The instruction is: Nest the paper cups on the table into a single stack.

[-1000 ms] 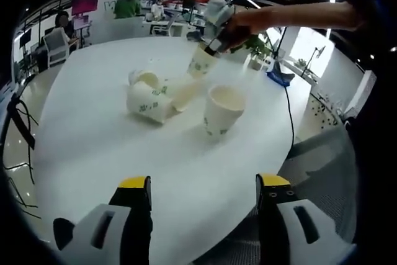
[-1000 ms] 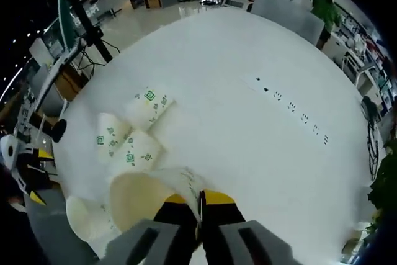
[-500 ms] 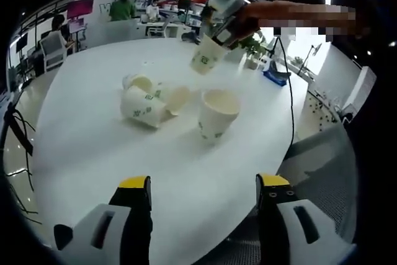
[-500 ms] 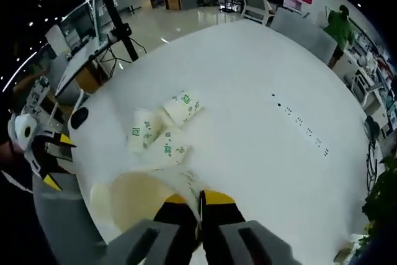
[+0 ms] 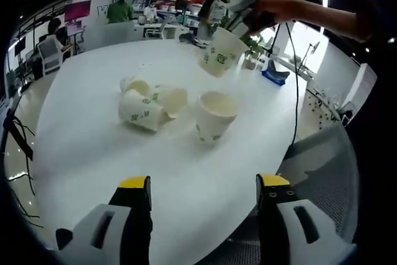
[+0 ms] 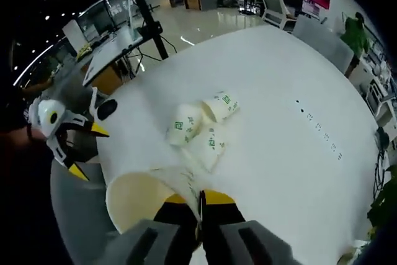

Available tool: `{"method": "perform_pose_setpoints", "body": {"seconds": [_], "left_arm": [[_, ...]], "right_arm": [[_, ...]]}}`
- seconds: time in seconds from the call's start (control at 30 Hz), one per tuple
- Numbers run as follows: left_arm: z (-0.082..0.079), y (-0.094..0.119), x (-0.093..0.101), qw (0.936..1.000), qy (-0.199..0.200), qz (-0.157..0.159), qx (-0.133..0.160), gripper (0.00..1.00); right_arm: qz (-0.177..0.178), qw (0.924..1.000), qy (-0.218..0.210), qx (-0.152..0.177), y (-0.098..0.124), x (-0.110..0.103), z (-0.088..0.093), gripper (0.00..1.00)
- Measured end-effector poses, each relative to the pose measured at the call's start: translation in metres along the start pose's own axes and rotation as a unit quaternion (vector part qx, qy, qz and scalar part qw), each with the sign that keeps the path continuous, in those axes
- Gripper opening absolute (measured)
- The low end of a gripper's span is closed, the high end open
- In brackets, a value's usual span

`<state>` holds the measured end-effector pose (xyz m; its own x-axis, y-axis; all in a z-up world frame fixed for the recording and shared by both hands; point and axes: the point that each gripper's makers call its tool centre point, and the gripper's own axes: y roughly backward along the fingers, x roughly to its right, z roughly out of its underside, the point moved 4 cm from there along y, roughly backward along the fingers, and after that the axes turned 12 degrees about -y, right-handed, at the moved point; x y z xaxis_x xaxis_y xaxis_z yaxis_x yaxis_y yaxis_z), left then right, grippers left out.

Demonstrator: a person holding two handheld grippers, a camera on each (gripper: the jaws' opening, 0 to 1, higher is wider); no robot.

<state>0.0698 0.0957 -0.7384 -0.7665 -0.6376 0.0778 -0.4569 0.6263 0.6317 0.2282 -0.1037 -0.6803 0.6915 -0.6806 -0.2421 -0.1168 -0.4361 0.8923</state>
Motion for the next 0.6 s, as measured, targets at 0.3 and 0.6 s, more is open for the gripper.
{"method": "perform_pose_setpoints", "body": {"seconds": [0.3, 0.6], "left_arm": [[-0.001, 0.000, 0.006, 1.0000, -0.003, 0.003, -0.001, 0.67], [0.000, 0.002, 0.008, 1.0000, -0.003, 0.004, -0.002, 0.67]], "right_arm": [[-0.020, 0.9990, 0.034, -0.022, 0.000, -0.032, 0.010, 0.00], [-0.027, 0.9968, 0.059, -0.045, -0.013, -0.047, 0.015, 0.00]]}}
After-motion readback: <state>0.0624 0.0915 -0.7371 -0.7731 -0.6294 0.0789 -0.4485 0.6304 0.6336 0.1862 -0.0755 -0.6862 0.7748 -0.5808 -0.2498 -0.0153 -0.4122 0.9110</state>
